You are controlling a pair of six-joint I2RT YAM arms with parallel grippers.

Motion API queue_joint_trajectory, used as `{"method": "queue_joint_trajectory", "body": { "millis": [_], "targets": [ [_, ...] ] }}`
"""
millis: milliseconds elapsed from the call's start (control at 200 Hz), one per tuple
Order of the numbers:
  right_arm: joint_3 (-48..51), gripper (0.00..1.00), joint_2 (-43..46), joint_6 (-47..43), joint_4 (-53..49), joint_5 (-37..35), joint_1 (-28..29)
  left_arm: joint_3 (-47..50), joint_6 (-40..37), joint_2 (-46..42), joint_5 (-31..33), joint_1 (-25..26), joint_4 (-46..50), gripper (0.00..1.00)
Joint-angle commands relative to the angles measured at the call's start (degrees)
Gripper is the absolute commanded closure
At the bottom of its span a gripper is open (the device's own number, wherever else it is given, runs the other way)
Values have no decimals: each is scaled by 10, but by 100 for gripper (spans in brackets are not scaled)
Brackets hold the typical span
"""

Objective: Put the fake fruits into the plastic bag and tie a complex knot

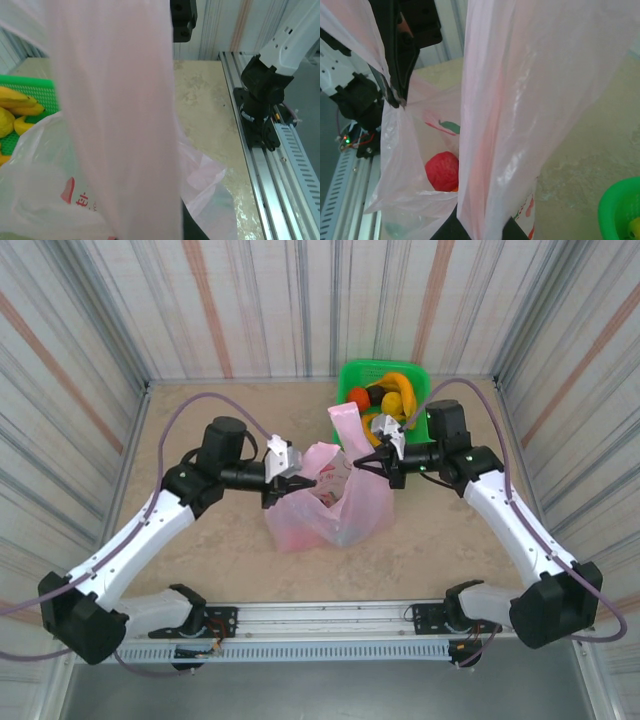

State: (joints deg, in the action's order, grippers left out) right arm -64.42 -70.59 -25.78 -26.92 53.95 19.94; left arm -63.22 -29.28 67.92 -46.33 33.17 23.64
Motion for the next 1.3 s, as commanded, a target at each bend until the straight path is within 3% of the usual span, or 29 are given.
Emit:
{"method": "queue_joint_trajectory", "body": {
  "millis": [0, 386, 571, 681, 912, 1132, 1297],
  "targets": [
    [-30, 100, -20, -36, -37, -3, 17, -47, -61, 26, 37, 21, 80, 100],
    [-66, 100, -59, -92, -120, -15, 55, -143, -113, 110, 83, 47, 204, 100],
    [-60, 98, -57, -103, -123, -1, 57, -162, -113, 128, 96, 47, 220, 100],
    [-51, 88, -51, -102, -113, 14, 57, -170, -111, 137, 102, 47, 223, 100],
    [-38, 79, -40, -99, -98, 32, 50, -187, -108, 152, 100, 47, 230, 100],
    [-33, 55, -35, -100, -93, 50, 40, -190, -109, 160, 100, 47, 235, 100],
    [-25, 45, -31, -81, -64, 60, 35, -191, -110, 161, 98, 47, 235, 100]
  ]
}}
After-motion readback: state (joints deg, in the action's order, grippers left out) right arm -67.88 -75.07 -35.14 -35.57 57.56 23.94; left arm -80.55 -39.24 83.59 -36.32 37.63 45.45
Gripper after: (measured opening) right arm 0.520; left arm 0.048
